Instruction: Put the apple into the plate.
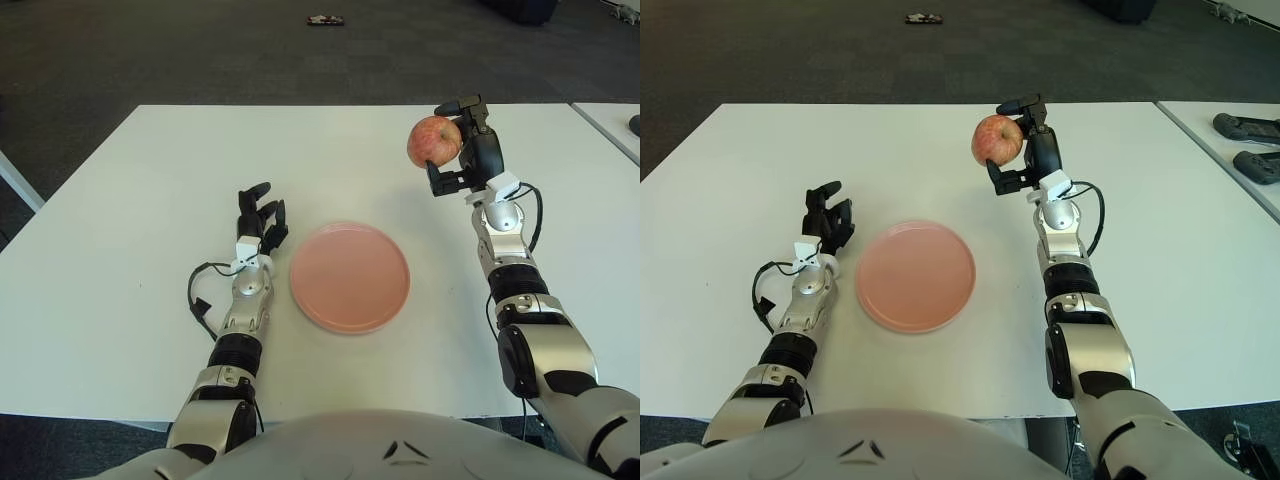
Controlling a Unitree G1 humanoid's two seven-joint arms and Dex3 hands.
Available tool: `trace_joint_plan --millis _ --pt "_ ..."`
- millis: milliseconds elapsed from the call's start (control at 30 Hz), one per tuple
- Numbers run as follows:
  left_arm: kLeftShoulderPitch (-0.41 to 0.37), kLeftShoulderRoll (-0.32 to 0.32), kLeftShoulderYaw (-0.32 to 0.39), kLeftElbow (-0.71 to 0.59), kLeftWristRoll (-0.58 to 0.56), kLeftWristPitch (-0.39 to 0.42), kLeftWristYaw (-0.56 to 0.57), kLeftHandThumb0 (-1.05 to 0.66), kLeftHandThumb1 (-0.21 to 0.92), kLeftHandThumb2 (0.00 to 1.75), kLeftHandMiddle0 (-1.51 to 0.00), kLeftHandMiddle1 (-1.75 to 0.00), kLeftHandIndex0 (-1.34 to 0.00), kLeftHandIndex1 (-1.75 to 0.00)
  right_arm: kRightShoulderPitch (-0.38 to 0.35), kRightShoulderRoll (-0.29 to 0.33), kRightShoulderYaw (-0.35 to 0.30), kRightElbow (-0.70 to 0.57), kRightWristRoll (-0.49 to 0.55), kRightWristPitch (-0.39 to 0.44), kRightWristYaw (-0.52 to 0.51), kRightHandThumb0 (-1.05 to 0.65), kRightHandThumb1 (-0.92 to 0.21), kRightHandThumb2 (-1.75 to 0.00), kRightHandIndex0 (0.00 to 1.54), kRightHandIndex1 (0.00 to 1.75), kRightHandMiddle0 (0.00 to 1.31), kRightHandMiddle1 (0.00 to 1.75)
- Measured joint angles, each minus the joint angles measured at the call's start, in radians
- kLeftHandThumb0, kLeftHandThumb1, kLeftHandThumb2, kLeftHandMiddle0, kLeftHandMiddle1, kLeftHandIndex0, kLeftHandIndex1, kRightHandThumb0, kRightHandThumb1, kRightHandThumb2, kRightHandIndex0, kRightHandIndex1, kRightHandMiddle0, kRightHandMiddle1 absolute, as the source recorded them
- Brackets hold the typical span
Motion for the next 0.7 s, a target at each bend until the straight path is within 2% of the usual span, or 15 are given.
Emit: trace_joint_plan --millis 267,500,700 --pt "0.0 -0.001 -0.002 -0.002 0.002 0.003 0.006 -0.74 0.92 0.52 -0.32 -0.81 -0.08 -1.22 0.042 0.003 0.017 -0.106 0.007 -0.023 0.035 0.55 -0.13 -1.55 0.77 1.75 1.07 1.75" --pt "0.0 -0.004 -0.004 -0.004 0.002 0.006 0.007 -0.74 0.92 0.52 -0.32 -0.81 -0.09 -1.22 0.161 0.012 0.067 -0.239 -0.055 -0.094 0.03 0.55 -0.13 -1.55 0.77 1.75 1.06 1.75" --pt "0.001 -0.005 -0.004 -0.004 0.002 0.007 0.008 -0.75 0.92 0.51 -0.32 -0.81 -0.09 -1.22 0.247 0.02 0.1 -0.255 -0.136 -0.142 0.013 0.55 -0.12 -1.55 0.77 1.75 1.05 1.75"
